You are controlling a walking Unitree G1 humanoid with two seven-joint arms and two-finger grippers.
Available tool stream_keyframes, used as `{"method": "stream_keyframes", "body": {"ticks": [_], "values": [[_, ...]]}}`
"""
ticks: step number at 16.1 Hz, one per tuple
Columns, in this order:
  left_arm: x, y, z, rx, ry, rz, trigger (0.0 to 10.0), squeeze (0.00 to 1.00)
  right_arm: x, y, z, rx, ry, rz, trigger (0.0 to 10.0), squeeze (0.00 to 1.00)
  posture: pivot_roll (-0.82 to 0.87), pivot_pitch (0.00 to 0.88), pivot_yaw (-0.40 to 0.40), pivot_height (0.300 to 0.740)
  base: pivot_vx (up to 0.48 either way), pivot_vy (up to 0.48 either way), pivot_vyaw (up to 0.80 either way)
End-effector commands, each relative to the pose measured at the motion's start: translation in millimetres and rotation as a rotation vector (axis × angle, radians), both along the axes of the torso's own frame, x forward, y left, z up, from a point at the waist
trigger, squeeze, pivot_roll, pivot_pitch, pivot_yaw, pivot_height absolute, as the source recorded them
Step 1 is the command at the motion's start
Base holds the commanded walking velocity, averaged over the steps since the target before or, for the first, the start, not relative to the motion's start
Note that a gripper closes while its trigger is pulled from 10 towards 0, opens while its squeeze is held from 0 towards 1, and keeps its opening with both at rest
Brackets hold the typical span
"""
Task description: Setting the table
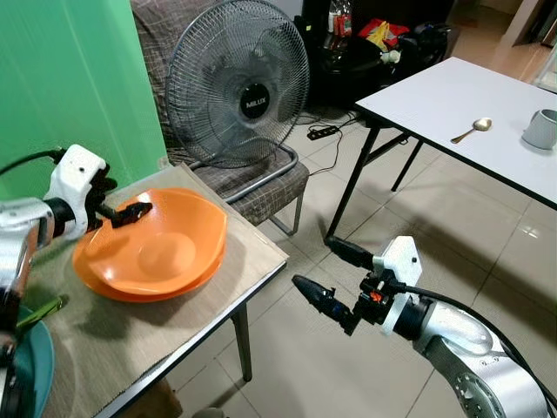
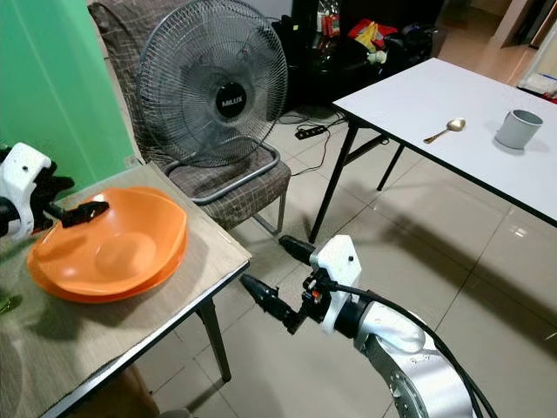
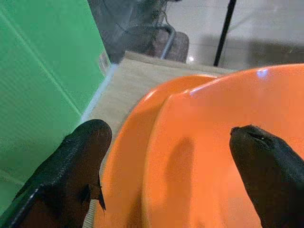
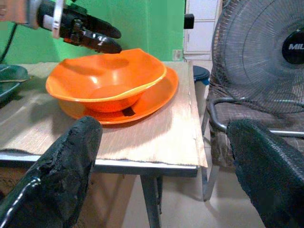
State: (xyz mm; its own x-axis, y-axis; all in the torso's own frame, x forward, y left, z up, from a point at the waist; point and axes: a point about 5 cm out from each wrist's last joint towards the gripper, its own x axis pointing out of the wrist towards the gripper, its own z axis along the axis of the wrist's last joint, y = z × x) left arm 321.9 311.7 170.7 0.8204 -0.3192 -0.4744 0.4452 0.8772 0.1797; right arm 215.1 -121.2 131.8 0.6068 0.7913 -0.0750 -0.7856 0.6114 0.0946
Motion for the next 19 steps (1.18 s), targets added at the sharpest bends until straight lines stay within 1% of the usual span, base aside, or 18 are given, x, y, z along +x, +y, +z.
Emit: {"method": "stream_keyframes", "body": {"ticks": [1, 2, 3, 4, 5, 6, 7, 8, 9, 10, 11, 12, 13, 15, 17, 19], "values": [[0.5, 4.1, -10.0, -0.028, 0.083, 0.009, 10.0, 0.00, 0.5, 0.8, 5.7, 0.002, -0.015, 0.019, 10.0, 0.00, 0.04, 0.000, -0.030, 0.740, 0.000, 0.000, 0.00], [0.0, 7.9, -14.7, -0.035, 0.120, 0.024, 10.0, 0.00, 1.2, 0.3, 6.0, 0.000, -0.019, 0.015, 10.0, 0.00, 0.04, 0.000, -0.029, 0.740, 0.000, 0.000, 0.00], [-0.1, 8.7, -15.6, -0.035, 0.126, 0.027, 10.0, 0.00, 1.3, 0.2, 6.1, 0.000, -0.020, 0.014, 10.0, 0.00, 0.04, 0.000, -0.029, 0.740, 0.000, 0.000, 0.00], [2.1, 13.8, -15.8, -0.023, 0.115, 0.063, 10.0, 0.00, 1.0, 0.8, 7.1, 0.005, -0.021, 0.014, 10.0, 0.00, 0.03, 0.000, -0.020, 0.740, 0.000, 0.000, 0.00], [3.7, 18.0, -14.3, -0.042, 0.103, 0.100, 10.0, 0.00, -0.2, 0.9, 8.3, 0.009, -0.022, 0.016, 10.0, 0.00, 0.03, 0.000, -0.018, 0.740, 0.000, 0.000, 0.00], [4.4, 18.4, -13.5, -0.082, 0.104, 0.102, 10.0, 0.00, -2.3, 0.8, 8.9, 0.016, -0.016, 0.026, 10.0, 0.00, 0.03, 0.000, -0.016, 0.740, 0.000, 0.000, 0.00], [4.8, 18.0, -13.6, -0.098, 0.106, 0.097, 10.0, 0.00, -3.1, 1.1, 9.1, 0.019, -0.011, 0.034, 10.0, 0.00, 0.03, 0.000, -0.016, 0.740, 0.000, 0.000, 0.00], [5.0, 16.1, -14.6, -0.132, 0.130, 0.063, 10.0, 0.00, -7.2, 2.0, 9.6, 0.021, 0.006, 0.080, 10.0, 0.00, 0.02, 0.000, -0.013, 0.740, 0.000, 0.000, 0.00], [4.7, 15.3, -15.1, -0.124, 0.152, 0.031, 8.0, 0.00, -10.2, 2.4, 10.2, 0.016, 0.016, 0.115, 10.0, 0.00, 0.02, 0.000, -0.014, 0.740, 0.000, 0.000, 0.00], [4.7, 14.9, -15.7, -0.122, 0.164, 0.023, 4.2, 0.00, -10.9, 2.4, 9.5, 0.015, 0.021, 0.123, 10.0, 0.00, 0.02, 0.000, -0.013, 0.740, 0.000, 0.000, 0.00], [4.6, 14.8, -17.0, -0.117, 0.182, 0.014, 2.9, 0.00, -11.3, 2.4, 8.0, 0.012, 0.028, 0.131, 10.0, 0.00, 0.02, 0.000, -0.013, 0.740, 0.000, 0.000, 0.00], [4.2, 14.8, -18.3, -0.112, 0.193, 0.010, 0.0, 0.00, -11.2, 2.5, 7.3, 0.009, 0.029, 0.133, 10.0, 0.00, 0.02, 0.000, -0.013, 0.740, 0.000, 0.000, 0.00], [1.9, 15.9, -22.5, -0.096, 0.229, 0.003, 0.0, 0.00, -11.2, 3.7, 7.6, 0.011, 0.032, 0.137, 10.0, 0.00, 0.03, 0.000, -0.014, 0.740, 0.000, 0.000, 0.00], [1.6, 16.4, -22.9, -0.110, 0.236, 0.005, 0.0, 0.00, -11.7, 4.1, 7.6, 0.012, 0.036, 0.145, 10.0, 0.00, 0.03, 0.000, -0.015, 0.740, 0.000, 0.000, 0.00], [1.3, 15.3, -18.3, -0.171, 0.242, -0.032, 0.0, 0.00, -12.3, 4.0, 7.1, 0.011, 0.044, 0.156, 10.0, 0.00, 0.03, 0.000, -0.013, 0.740, 0.000, 0.000, 0.00], [1.6, 15.2, -16.0, -0.197, 0.245, -0.039, 0.0, 0.00, -12.4, 4.0, 6.9, 0.009, 0.046, 0.161, 10.0, 0.00, 0.03, 0.000, -0.011, 0.740, 0.000, 0.000, 0.00]]}}
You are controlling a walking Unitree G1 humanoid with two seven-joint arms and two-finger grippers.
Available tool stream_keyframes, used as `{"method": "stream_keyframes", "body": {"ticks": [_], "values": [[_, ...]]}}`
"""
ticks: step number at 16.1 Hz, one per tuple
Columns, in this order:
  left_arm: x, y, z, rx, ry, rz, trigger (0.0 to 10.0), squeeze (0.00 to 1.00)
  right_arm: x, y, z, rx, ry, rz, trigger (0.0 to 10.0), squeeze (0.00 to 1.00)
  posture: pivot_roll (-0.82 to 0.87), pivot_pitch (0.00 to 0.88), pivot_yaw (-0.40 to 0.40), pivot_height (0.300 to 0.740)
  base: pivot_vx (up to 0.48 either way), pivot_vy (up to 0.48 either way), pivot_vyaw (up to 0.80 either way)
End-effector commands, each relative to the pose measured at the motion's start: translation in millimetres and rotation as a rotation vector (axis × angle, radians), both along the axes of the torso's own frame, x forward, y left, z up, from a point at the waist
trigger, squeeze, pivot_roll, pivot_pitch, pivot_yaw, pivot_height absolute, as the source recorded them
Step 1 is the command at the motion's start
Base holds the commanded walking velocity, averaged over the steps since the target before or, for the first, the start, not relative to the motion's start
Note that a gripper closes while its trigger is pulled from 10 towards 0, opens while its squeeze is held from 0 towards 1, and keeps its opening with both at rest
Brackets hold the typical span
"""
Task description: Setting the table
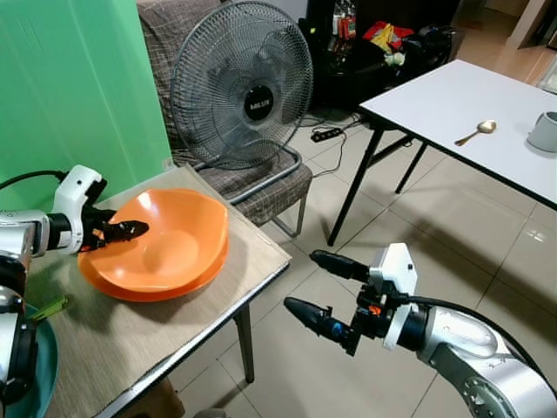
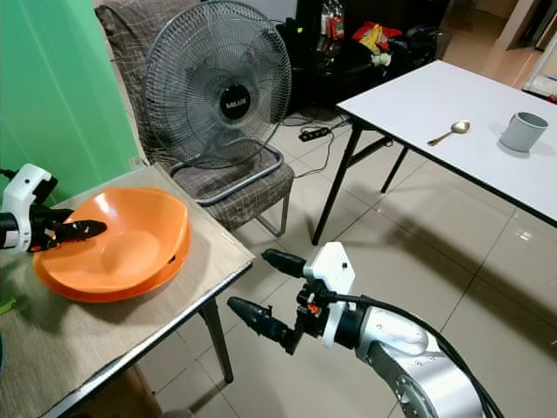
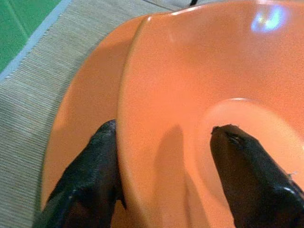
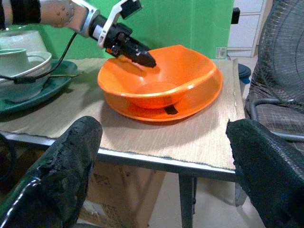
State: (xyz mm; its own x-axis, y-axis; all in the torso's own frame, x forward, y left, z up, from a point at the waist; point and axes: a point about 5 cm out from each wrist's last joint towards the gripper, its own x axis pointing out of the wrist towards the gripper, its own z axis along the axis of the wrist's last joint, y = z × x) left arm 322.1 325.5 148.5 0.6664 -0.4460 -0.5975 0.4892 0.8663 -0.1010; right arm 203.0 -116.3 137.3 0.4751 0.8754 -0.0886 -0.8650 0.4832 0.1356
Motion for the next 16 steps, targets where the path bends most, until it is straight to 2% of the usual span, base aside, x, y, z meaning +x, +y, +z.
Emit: {"method": "stream_keyframes", "body": {"ticks": [1, 5, 13, 16], "values": [[1.9, 1.4, 7.9, -0.039, -0.012, 0.008, 0.0, 0.00, -0.4, -0.8, 1.4, -0.003, 0.005, 0.012, 10.0, 0.00, 0.03, 0.000, -0.009, 0.740, 0.000, 0.000, 0.00], [4.4, -0.7, 14.5, -0.095, -0.039, -0.001, 0.0, 0.00, -0.9, -1.5, 1.1, -0.008, 0.008, 0.022, 10.0, 0.00, 0.03, 0.000, -0.006, 0.740, 0.000, 0.000, 0.00], [2.8, 0.2, 14.7, -0.106, -0.016, -0.015, 0.0, 0.00, 0.6, -0.9, 0.6, -0.011, 0.004, 0.025, 10.0, 0.00, 0.03, 0.000, -0.007, 0.740, 0.000, 0.000, 0.00], [5.3, 0.9, 19.9, -0.135, -0.056, 0.013, 0.0, 0.00, 2.7, -1.1, 1.5, -0.011, -0.002, 0.024, 10.0, 0.00, 0.04, 0.000, -0.013, 0.740, 0.000, 0.000, 0.00]]}}
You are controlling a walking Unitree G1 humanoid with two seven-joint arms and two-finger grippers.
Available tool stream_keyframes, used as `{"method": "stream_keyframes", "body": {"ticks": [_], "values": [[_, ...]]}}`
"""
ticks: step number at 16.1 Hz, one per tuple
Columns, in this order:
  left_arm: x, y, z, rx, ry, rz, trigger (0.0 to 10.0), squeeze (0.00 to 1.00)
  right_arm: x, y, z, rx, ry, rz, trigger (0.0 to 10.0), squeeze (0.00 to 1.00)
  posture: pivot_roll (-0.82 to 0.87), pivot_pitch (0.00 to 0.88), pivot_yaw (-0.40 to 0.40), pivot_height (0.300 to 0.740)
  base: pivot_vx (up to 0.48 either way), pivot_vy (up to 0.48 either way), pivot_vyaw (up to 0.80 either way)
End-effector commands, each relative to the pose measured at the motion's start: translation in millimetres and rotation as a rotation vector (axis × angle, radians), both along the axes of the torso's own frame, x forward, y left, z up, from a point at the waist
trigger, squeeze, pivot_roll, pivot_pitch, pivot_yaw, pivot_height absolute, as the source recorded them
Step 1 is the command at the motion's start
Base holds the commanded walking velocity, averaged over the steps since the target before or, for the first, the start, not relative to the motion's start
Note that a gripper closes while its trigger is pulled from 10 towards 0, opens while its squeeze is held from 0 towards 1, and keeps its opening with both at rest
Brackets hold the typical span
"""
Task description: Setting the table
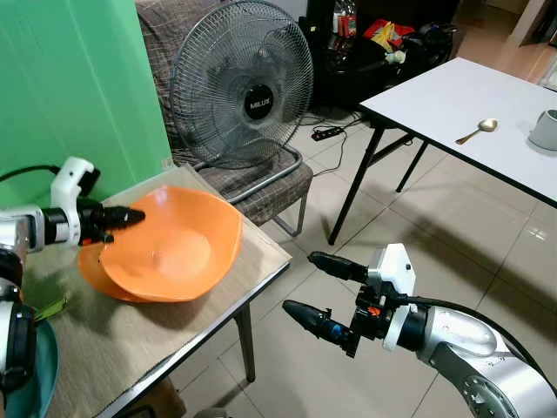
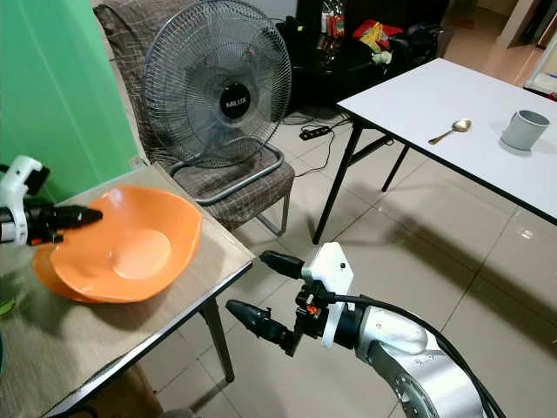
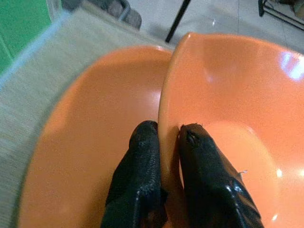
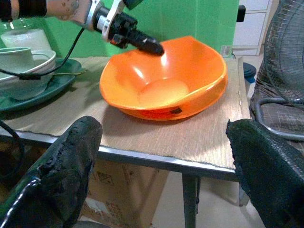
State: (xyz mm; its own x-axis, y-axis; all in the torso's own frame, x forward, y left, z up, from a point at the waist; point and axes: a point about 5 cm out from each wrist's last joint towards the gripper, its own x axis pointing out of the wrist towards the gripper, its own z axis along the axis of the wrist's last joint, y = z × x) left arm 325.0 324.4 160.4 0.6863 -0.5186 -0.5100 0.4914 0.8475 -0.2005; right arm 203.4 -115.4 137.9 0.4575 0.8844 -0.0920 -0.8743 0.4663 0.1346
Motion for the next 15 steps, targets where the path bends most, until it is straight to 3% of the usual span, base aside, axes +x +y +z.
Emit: {"method": "stream_keyframes", "body": {"ticks": [1, 4, 11, 15], "values": [[2.3, 4.1, 11.2, -0.009, -0.038, 0.019, 0.0, 0.00, 3.2, -1.4, 2.8, -0.004, -0.010, 0.005, 10.0, 0.00, 0.04, 0.000, -0.015, 0.740, 0.000, 0.000, 0.00], [2.1, 8.1, 16.3, -0.064, -0.085, 0.062, 0.0, 0.00, 5.4, -1.6, 0.4, -0.007, -0.015, -0.005, 10.0, 0.00, 0.05, 0.000, -0.016, 0.740, 0.000, 0.000, 0.00], [6.4, 13.4, 42.5, -0.323, -0.285, 0.184, 0.0, 0.00, 16.6, -1.7, 9.2, 0.089, -0.053, -0.149, 10.0, 0.00, 0.06, 0.000, -0.017, 0.740, 0.000, 0.000, 0.00], [11.5, 7.4, 50.8, -0.354, -0.372, 0.223, 0.0, 0.00, 28.0, 0.6, 6.6, 0.090, -0.057, -0.267, 10.0, 0.00, 0.07, 0.000, -0.029, 0.740, 0.000, 0.000, 0.00]]}}
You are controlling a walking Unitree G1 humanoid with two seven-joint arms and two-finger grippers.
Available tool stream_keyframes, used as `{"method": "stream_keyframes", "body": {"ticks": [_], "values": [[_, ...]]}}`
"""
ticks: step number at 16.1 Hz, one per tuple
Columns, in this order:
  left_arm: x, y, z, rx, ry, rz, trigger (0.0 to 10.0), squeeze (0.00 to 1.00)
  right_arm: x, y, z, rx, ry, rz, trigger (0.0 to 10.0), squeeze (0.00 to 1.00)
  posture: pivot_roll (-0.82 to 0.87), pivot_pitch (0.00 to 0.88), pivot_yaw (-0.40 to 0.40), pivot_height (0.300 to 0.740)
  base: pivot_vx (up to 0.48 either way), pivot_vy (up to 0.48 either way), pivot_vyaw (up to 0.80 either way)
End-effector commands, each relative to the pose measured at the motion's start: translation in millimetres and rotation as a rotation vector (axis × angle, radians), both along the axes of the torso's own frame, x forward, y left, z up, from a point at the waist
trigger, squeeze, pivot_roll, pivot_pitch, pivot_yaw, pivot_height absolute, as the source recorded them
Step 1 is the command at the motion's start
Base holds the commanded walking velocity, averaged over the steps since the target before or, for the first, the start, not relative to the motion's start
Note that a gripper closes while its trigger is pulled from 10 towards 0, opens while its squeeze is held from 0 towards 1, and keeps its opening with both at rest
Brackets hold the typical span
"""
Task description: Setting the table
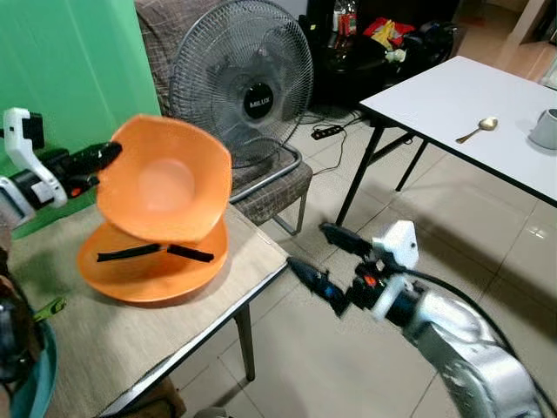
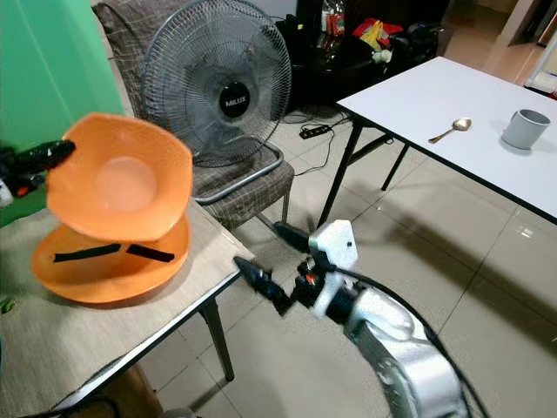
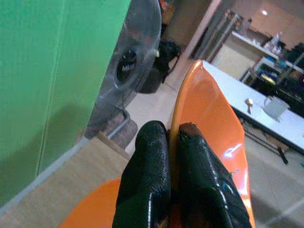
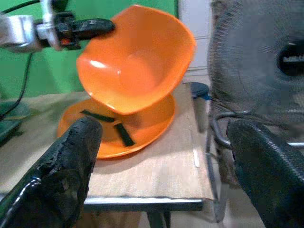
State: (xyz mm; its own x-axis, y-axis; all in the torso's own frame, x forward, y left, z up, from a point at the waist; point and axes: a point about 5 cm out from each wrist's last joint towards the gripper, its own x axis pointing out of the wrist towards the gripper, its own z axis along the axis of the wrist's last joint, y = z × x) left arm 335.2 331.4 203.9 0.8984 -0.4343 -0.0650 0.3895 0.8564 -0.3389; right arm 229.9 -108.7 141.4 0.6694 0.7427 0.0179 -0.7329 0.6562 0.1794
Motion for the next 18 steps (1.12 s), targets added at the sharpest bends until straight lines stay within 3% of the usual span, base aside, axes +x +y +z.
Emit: {"method": "stream_keyframes", "body": {"ticks": [1, 2, 6, 8, 11, 12, 13, 14, 15, 16, 18], "values": [[3.1, -2.6, 12.2, -0.005, -0.072, 0.033, 0.0, 0.00, 10.9, -6.3, 2.2, 0.010, 0.005, -0.110, 10.0, 0.00, 0.07, 0.000, -0.030, 0.740, 0.000, 0.000, 0.00], [5.0, -10.6, 17.2, 0.006, -0.120, 0.035, 0.0, 0.00, 18.1, -6.5, 2.3, 0.027, 0.018, -0.167, 10.0, 1.00, 0.07, 0.000, -0.033, 0.740, 0.000, 0.000, 0.00], [6.7, -61.1, 22.8, 0.018, -0.212, -0.031, 0.0, 0.00, 40.5, -5.9, 12.6, 0.177, 0.063, -0.337, 10.0, 1.00, 0.07, 0.000, -0.048, 0.740, 0.000, 0.000, 0.00], [3.5, -83.2, 28.4, 0.010, -0.246, -0.065, 0.0, 0.00, 44.8, -4.6, 16.3, 0.202, 0.065, -0.337, 10.0, 1.00, 0.08, 0.000, -0.057, 0.740, 0.000, 0.000, 0.00], [-1.7, -99.0, 32.1, -0.012, -0.255, -0.076, 0.0, 0.00, 45.9, 0.8, 21.2, 0.224, 0.065, -0.284, 10.0, 1.00, 0.08, 0.000, -0.059, 0.740, 0.000, 0.000, 0.00], [-4.9, -106.6, 34.5, -0.019, -0.265, -0.097, 0.0, 0.00, 46.4, 2.5, 22.1, 0.222, 0.070, -0.271, 10.0, 0.14, 0.08, 0.000, -0.062, 0.740, 0.000, 0.000, 0.00], [-7.6, -114.4, 38.2, -0.042, -0.278, -0.122, 0.0, 0.00, 48.3, 2.5, 20.1, 0.205, 0.082, -0.282, 10.0, 0.00, 0.08, 0.000, -0.065, 0.740, 0.000, 0.000, 0.00], [-9.6, -118.7, 40.5, -0.058, -0.284, -0.142, 0.0, 0.00, 50.3, 0.9, 17.9, 0.192, 0.092, -0.304, 9.2, 0.00, 0.08, 0.000, -0.066, 0.740, 0.000, 0.000, 0.00], [-11.0, -121.4, 42.0, -0.068, -0.288, -0.157, 0.0, 0.00, 51.6, -0.2, 16.4, 0.185, 0.099, -0.319, 9.2, 0.00, 0.08, 0.000, -0.066, 0.740, 0.000, 0.000, 0.00], [-15.7, -129.9, 44.9, -0.108, -0.288, -0.199, 0.0, 0.00, 52.4, -2.7, 17.2, 0.213, 0.107, -0.328, 0.0, 0.00, 0.08, 0.000, -0.063, 0.740, 0.000, 0.000, 0.00], [-20.8, -138.5, 46.0, -0.145, -0.284, -0.241, 0.0, 0.00, 51.3, -4.1, 19.0, 0.245, 0.110, -0.316, 0.0, 0.00, 0.07, 0.000, -0.061, 0.740, 0.000, 0.000, 0.00]]}}
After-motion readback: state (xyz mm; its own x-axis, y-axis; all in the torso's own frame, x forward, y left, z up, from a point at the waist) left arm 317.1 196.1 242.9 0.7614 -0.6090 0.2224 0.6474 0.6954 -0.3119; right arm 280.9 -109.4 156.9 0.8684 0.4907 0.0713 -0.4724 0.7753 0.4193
